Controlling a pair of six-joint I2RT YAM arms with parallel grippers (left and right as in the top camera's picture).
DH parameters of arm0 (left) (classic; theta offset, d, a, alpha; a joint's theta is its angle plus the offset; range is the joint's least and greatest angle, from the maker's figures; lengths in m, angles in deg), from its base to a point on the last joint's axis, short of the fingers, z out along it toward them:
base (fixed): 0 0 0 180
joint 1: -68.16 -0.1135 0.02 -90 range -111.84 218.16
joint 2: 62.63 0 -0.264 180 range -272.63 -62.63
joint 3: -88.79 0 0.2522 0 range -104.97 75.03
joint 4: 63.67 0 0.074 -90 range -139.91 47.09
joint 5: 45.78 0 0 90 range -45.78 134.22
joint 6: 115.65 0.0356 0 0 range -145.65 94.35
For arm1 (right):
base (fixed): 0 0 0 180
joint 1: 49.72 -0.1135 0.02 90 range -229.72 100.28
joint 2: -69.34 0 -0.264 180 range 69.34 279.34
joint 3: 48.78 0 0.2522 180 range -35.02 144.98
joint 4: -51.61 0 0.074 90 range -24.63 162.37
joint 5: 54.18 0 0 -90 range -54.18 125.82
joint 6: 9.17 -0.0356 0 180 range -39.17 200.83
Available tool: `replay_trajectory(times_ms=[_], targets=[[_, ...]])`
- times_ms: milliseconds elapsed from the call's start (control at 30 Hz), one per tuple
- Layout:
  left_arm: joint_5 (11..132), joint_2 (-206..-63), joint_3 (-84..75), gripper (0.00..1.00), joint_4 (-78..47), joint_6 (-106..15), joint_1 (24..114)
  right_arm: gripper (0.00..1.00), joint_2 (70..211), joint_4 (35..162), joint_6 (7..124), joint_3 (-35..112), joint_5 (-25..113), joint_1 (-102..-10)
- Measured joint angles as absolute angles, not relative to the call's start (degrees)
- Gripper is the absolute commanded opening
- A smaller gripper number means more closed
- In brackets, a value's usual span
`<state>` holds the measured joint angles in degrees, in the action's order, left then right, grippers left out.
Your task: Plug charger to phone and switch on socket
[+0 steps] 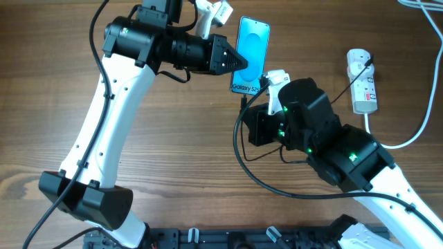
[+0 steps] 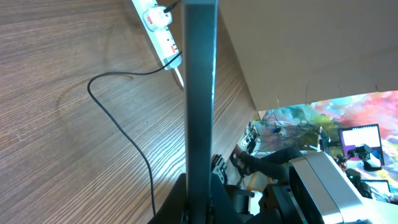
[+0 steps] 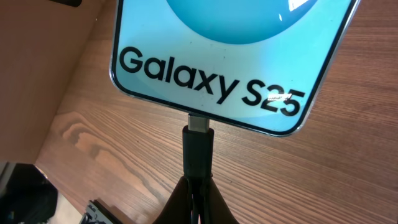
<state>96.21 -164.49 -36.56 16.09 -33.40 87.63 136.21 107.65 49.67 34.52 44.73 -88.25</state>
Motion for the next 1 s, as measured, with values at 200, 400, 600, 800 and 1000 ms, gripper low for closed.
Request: replay_trajectory(times_ms=[200, 400, 600, 800, 1000], targets=[[96.23, -164.49, -36.56, 0.04, 16.06, -33.40, 87.63, 0.04, 136.21, 107.65, 49.65, 34.52, 44.69, -88.25], [96.25, -164.49, -36.56, 0.04, 16.33, -33.40, 87.63, 0.04, 136.21, 107.65, 49.63, 34.52, 44.71, -88.25], [96.47, -164.49, -36.56, 0.04, 16.57, -33.40, 87.63, 0.04, 136.21, 107.48, 48.99, 34.52, 44.73, -88.25], [96.49, -164.49, -36.56, 0.04, 16.72, -33.40, 87.63, 0.04, 136.21, 107.43, 48.55, 34.52, 44.75, -88.25], [96.45, -164.49, -36.56, 0.04, 16.72, -33.38, 87.63, 0.04, 136.21, 107.28, 48.53, 34.52, 44.75, -88.25]])
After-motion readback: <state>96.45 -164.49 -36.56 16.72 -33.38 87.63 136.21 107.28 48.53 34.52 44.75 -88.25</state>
